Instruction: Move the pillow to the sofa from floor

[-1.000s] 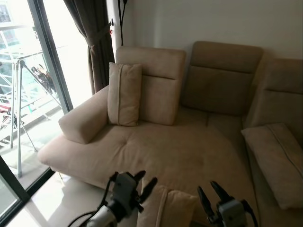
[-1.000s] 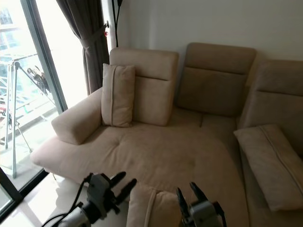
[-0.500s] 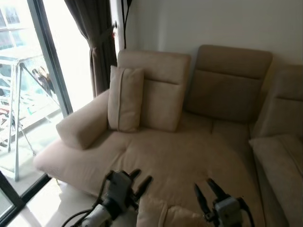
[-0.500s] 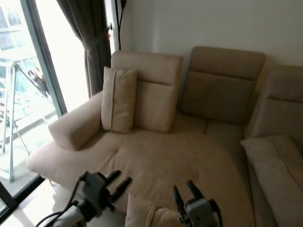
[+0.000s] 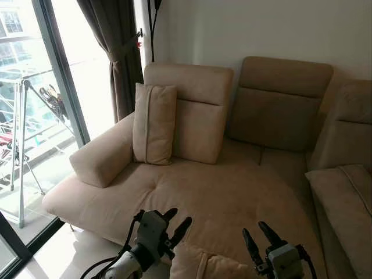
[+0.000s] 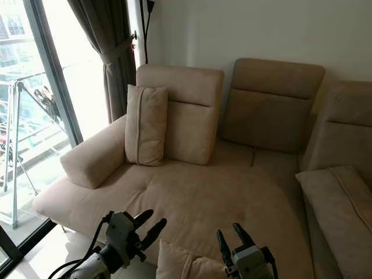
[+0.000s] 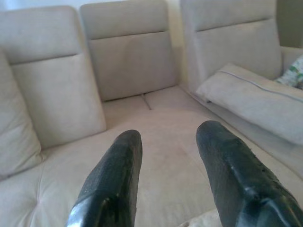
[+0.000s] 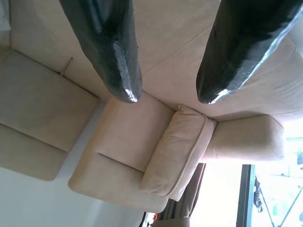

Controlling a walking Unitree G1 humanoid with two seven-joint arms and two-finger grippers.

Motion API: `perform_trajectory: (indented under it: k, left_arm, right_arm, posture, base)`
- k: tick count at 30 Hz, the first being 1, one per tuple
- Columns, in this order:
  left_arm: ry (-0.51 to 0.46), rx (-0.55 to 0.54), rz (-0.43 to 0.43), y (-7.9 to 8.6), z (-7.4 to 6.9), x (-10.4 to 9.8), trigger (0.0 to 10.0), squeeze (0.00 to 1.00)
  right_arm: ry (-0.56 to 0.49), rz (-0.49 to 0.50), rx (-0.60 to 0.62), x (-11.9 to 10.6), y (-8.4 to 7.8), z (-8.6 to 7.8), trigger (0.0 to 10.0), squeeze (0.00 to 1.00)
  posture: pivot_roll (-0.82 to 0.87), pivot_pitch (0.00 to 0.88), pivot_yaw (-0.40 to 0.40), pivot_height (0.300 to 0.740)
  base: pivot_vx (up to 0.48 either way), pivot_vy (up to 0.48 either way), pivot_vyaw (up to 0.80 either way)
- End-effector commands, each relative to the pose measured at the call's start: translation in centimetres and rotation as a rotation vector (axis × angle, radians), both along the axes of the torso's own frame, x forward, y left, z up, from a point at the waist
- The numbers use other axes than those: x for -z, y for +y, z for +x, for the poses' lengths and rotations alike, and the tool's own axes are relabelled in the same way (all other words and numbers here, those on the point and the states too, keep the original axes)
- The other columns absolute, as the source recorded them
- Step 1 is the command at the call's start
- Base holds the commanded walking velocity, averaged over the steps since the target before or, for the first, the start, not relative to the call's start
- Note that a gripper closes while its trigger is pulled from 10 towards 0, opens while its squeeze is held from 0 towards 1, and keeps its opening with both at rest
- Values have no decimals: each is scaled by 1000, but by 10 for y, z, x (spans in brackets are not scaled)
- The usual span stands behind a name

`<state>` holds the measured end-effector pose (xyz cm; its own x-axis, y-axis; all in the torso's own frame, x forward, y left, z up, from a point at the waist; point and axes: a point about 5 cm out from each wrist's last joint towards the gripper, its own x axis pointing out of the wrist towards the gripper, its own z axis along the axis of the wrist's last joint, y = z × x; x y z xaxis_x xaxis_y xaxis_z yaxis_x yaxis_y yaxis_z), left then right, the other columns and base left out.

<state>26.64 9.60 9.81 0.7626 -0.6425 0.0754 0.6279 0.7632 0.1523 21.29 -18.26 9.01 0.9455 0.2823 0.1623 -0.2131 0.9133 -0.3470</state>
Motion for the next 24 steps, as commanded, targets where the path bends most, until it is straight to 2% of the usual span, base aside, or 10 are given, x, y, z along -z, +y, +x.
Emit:
perform_trajectory:
  k: [1,24]
  left_arm:
    - [-11,34,44,-2,0,3,10000,0]
    - [-23,44,77,-2,6,5,10000,0]
  right_arm:
    - [2,3,1,0,1,0,10000,0]
    - [5,11,-4,0,2,3,10000,0]
  posture:
    - [90,0,27,726]
    - [89,0,20,651]
  base:
    - [0,0,0]
    - [0,0,0]
